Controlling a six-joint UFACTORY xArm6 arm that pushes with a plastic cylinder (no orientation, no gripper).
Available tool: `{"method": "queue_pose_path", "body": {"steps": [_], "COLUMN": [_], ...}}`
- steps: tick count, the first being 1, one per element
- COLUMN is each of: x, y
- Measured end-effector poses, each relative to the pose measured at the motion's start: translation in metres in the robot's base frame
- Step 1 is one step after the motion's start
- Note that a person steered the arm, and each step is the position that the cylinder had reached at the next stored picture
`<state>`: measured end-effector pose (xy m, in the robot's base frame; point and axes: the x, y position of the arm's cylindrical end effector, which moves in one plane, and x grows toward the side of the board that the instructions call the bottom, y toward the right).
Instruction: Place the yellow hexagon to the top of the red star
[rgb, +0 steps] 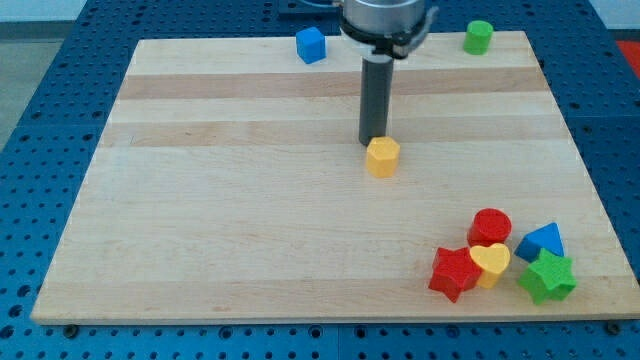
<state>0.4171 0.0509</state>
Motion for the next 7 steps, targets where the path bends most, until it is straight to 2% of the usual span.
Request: {"method": "queue_pose_path", "body": {"steps": [1, 2, 4, 6, 7], "x": [0.041, 0.044, 0.023, 0.08, 0.081], "y": [0.0, 0.0, 0.005, 0.007, 0.007]}}
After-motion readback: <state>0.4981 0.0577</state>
